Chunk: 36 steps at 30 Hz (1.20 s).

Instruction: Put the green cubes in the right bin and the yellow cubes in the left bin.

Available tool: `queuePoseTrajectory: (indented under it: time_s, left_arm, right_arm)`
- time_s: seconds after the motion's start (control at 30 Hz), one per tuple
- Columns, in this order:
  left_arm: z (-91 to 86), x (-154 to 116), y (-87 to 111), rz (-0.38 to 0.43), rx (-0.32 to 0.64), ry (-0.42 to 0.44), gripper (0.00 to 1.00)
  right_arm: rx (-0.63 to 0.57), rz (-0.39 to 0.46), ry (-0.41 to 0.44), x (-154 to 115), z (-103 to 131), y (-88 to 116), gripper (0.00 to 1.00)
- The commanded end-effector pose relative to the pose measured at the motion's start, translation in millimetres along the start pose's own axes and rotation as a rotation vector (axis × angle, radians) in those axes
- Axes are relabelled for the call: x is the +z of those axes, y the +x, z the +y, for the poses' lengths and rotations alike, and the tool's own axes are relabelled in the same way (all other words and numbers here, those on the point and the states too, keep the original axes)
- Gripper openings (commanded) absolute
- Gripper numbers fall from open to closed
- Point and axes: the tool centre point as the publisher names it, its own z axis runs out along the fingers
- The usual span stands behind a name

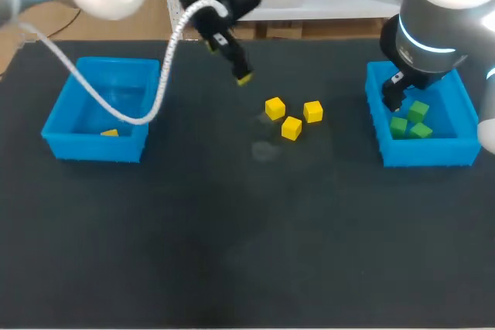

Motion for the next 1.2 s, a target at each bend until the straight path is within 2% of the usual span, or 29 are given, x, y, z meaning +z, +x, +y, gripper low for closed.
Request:
queuePoseTrajectory:
  time_s: [0.03, 0.2, 0.47, 0.73, 0.97, 1.2]
  left_arm:
    - [-2.5, 24, -39.5, 0.124, 0.007, 0.019, 1.0]
    - [-15.0, 46, -59.2, 0.164, 0.005, 0.053, 1.0]
    - [-23.7, 70, -68.2, 0.224, -0.022, 0.071, 1.0]
    - [-31.8, 79, -59.6, 0.234, -0.031, 0.118, 1.0]
    - [-30.5, 83, -47.9, 0.246, -0.054, 0.129, 1.0]
    - [-33.1, 89, -46.4, 0.248, -0.051, 0.122, 1.0]
  right_arm:
    - [0.001, -0.004, 0.002, 0, 0, 1, 1.0]
    - [0.001, -0.004, 0.002, 0, 0, 1, 1.0]
    - [0.001, -0.004, 0.002, 0, 0, 1, 1.0]
    - [0.001, -0.004, 0.002, 0, 0, 1, 1.0]
    - [0.001, -0.004, 0.002, 0, 0, 1, 1.0]
    - [0.001, -0.004, 0.002, 0, 0, 1, 1.0]
